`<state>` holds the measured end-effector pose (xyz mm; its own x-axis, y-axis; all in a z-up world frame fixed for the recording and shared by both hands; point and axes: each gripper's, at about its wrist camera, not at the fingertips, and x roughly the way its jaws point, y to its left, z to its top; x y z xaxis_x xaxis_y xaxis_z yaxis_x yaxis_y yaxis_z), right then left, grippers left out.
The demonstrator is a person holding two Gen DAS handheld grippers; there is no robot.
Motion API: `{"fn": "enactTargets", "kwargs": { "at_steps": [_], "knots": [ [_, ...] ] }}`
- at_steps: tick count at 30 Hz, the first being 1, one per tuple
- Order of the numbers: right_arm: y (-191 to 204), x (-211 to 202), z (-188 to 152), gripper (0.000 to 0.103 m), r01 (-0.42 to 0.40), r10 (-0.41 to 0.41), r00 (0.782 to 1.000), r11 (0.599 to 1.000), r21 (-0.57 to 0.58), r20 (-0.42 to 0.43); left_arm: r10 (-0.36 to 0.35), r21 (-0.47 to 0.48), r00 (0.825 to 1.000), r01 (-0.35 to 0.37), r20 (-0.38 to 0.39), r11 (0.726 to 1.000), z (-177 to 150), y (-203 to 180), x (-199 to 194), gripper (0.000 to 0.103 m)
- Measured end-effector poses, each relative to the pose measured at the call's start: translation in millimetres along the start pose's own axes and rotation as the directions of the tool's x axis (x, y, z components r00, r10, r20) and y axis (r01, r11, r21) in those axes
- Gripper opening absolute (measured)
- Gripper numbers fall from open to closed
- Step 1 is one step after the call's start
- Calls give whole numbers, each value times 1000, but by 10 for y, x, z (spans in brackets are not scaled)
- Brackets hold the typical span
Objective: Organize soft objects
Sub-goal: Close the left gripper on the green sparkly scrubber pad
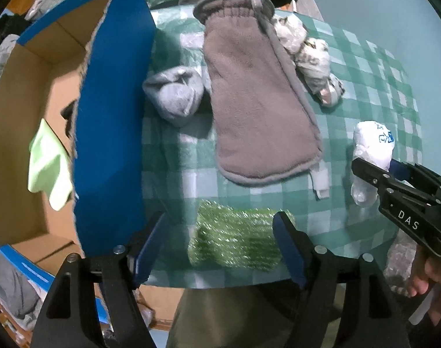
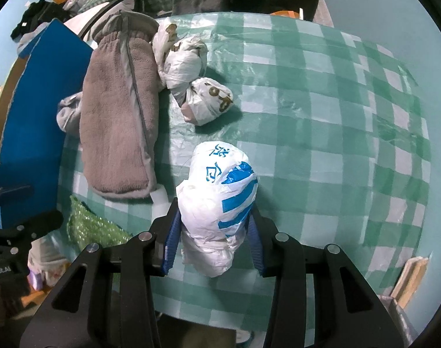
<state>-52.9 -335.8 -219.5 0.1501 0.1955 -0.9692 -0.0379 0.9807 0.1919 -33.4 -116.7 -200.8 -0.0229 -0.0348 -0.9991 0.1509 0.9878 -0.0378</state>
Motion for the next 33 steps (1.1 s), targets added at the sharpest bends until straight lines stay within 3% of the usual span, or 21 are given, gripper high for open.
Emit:
{"fn": "enactTargets", "kwargs": {
  "at_steps": [9,28,33],
  "knots": [
    [28,-67,-222,41,-10,10,1000,1000,23,-4,-26,15,999,26,-41,1000,-176,-96,223,78],
    [83,12,-287,41,0,0,1000,1000,0,-23,49,64,994,-43,-99,997,-306,-250,809,81],
    [83,28,-298,41,1,-1,1000,1000,0,-28,54,68,996,-49,-75,997,-323,-268,867,81]
  ]
}}
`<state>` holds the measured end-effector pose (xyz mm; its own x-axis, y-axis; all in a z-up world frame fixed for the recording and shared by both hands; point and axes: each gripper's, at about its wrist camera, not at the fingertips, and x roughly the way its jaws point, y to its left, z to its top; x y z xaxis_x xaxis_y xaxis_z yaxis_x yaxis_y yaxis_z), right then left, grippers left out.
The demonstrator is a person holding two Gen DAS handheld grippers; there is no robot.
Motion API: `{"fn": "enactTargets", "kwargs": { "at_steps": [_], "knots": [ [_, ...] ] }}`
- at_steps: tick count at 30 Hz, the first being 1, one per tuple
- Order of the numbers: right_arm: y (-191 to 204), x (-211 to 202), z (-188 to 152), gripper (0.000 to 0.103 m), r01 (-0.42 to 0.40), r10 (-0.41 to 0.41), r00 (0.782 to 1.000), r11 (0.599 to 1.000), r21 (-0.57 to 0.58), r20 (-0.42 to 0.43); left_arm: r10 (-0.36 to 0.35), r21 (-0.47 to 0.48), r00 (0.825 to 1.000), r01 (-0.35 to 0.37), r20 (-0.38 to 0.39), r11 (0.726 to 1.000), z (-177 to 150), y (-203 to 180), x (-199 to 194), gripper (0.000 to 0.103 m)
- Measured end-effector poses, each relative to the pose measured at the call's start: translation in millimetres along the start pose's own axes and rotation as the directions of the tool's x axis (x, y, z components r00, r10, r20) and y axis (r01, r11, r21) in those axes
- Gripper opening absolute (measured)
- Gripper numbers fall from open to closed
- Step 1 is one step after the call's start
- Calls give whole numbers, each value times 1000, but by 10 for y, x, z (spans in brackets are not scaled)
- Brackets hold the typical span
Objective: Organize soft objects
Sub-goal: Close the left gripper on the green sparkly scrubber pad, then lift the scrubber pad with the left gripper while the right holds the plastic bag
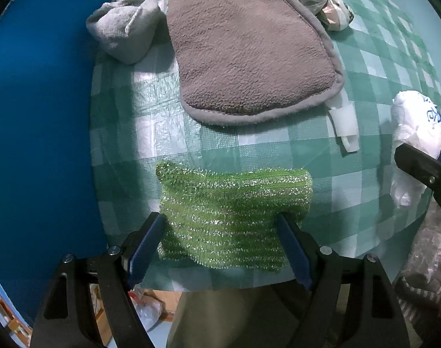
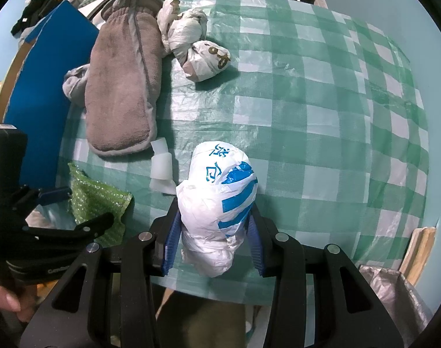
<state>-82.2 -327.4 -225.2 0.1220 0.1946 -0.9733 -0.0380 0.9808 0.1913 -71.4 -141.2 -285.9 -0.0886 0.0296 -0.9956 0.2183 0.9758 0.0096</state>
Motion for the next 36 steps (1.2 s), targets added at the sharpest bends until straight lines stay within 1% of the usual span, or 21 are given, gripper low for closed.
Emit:
{"fn": "enactTargets", "kwargs": {
  "at_steps": [4,6,7,9,11,12,14,16,17,20,23,31,36],
  "knots": [
    [7,22,-3,41,-1,1,1000,1000,-1,-4,-2,0,1000,2,21,1000,-1,-7,9,81],
    [11,27,1,41,-1,1,1000,1000,-1,-4,-9,3,1000,9,30,1000,-18,-2,-20,78],
    [11,27,1,41,-1,1,1000,1000,-1,-4,-12,6,999,12,34,1000,-66,-18,-72,75],
    [11,24,2,41,1,-1,1000,1000,-2,-4,-16,13,999,15,43,1000,-87,-22,-94,67],
    [13,21,0,41,1,-1,1000,1000,-2,-3,-19,22,998,18,53,1000,-110,-65,-142,51],
    [13,20,0,41,1,-1,1000,1000,-1,-2,-21,26,998,20,56,999,-130,-95,-175,46],
    [16,13,1,41,1,-1,1000,1000,0,-1,-27,28,998,26,56,999,-136,-99,-191,29],
    [25,5,-3,41,1,-1,1000,1000,0,0,-38,24,998,37,51,999,-142,-88,-197,19],
    [30,-2,-3,41,0,0,1000,1000,-1,1,-44,21,998,43,48,999,-139,-80,-194,17],
    [57,-25,-5,41,-3,3,1000,1000,-3,7,-53,12,998,52,42,999,-135,-45,-214,15],
    [80,-44,-2,41,-6,6,1000,1000,-5,12,-60,15,997,60,54,998,-145,-29,-279,14],
    [141,-124,24,40,-1,2,1000,1000,-29,16,-64,25,992,62,105,998,-119,-19,-585,14],
    [202,-242,57,40,-6,7,999,999,-46,32,-62,21,989,60,136,998,-94,85,-772,14]
  ]
}}
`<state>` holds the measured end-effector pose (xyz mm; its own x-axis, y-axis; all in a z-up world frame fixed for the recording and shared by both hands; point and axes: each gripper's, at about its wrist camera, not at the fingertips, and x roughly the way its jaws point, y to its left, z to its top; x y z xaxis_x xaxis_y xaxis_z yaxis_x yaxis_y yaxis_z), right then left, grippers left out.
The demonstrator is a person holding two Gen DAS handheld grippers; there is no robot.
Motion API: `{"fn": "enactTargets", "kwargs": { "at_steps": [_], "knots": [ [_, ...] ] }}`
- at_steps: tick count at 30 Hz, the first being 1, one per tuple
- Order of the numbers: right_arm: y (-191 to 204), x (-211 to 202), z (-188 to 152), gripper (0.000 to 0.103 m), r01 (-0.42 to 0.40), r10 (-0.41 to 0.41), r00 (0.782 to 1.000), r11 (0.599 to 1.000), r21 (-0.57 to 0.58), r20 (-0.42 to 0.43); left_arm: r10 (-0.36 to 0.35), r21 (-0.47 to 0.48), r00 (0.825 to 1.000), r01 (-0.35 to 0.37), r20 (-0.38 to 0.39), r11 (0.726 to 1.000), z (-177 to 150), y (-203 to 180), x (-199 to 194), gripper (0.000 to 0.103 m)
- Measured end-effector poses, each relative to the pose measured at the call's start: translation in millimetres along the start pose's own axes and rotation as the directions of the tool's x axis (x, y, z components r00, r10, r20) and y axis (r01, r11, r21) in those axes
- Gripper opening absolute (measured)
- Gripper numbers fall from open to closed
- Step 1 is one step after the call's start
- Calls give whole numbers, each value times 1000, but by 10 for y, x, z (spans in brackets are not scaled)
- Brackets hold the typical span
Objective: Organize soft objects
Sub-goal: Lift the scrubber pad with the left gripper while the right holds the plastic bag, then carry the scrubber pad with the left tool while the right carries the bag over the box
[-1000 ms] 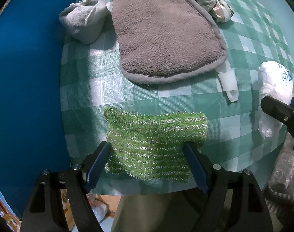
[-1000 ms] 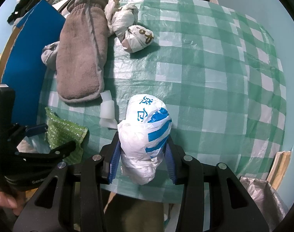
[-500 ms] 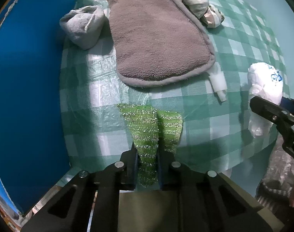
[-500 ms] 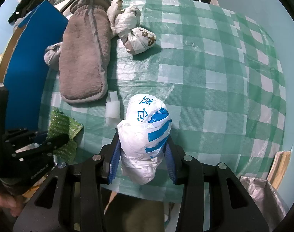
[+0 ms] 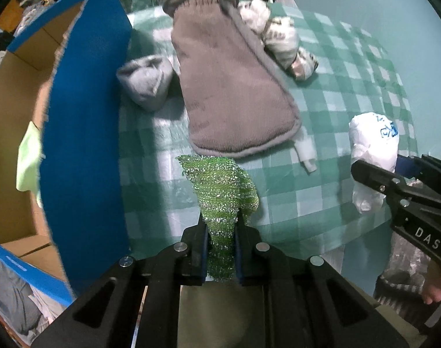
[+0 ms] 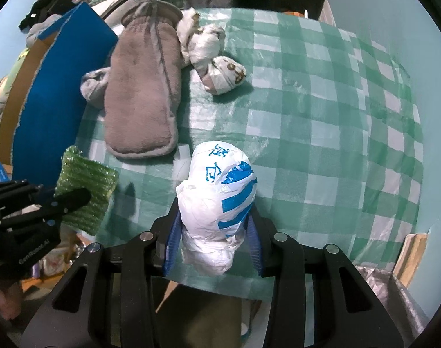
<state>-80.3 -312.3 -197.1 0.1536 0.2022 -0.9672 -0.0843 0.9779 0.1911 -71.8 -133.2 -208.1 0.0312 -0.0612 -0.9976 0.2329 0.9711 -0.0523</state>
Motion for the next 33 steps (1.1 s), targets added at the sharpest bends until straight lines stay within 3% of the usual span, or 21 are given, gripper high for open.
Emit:
{"fn": "enactTargets", "kwargs": {
  "at_steps": [12,33],
  "knots": [
    [143,-295,98,38,-5,6,999,999,-32,44,-10,-7,997,11,73,1000,19,163,-504,14],
    [535,-743,338,38,-18,28,992,996,-82,122,14,-38,987,-8,163,999,156,399,-947,14]
  ]
}}
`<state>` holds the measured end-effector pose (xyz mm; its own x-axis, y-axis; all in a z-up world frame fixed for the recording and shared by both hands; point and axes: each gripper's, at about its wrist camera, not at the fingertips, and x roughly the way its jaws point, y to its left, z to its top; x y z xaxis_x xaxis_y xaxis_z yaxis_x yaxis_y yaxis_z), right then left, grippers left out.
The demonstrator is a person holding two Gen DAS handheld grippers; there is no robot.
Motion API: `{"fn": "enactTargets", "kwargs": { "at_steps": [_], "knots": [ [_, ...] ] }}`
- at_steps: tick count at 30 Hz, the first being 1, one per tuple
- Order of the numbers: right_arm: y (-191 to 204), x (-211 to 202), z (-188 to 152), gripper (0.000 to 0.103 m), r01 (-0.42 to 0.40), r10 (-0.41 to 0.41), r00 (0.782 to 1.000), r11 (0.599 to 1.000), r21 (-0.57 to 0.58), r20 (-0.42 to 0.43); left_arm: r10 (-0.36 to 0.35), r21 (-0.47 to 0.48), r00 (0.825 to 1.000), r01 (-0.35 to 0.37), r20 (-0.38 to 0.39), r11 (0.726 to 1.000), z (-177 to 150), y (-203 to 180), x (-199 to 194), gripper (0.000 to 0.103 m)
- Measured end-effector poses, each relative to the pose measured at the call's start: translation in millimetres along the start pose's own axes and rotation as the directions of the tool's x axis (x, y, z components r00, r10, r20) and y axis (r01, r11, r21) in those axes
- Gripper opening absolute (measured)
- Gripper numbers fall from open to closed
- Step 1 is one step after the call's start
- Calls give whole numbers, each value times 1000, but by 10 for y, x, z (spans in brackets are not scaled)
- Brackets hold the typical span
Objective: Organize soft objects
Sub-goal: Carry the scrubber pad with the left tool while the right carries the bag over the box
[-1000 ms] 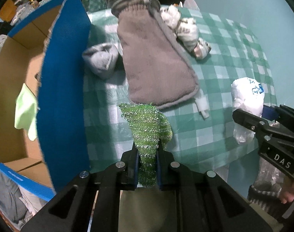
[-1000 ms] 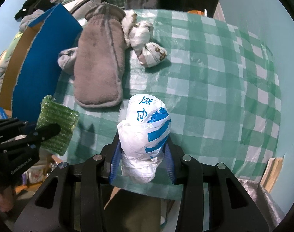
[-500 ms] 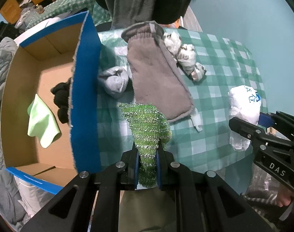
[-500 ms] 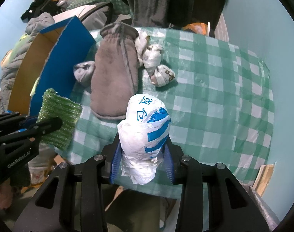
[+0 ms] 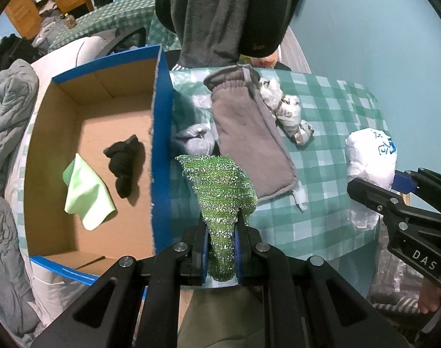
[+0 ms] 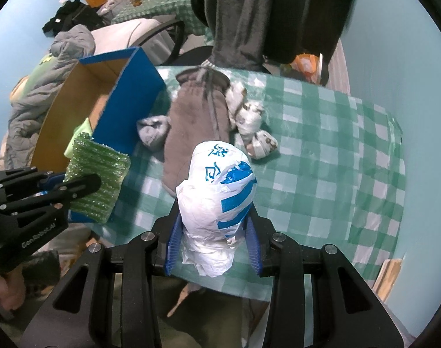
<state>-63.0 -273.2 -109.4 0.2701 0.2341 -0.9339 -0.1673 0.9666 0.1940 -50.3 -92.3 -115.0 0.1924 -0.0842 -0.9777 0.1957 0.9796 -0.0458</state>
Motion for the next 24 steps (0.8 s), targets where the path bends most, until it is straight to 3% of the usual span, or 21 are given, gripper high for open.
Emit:
{"fn": "enactTargets", "kwargs": {
  "at_steps": [24],
  "knots": [
    [826,-3,483,38,-56,63,997,988,-142,44,24,-121,998,-17,58,993,122,716,-322,14]
  ]
}}
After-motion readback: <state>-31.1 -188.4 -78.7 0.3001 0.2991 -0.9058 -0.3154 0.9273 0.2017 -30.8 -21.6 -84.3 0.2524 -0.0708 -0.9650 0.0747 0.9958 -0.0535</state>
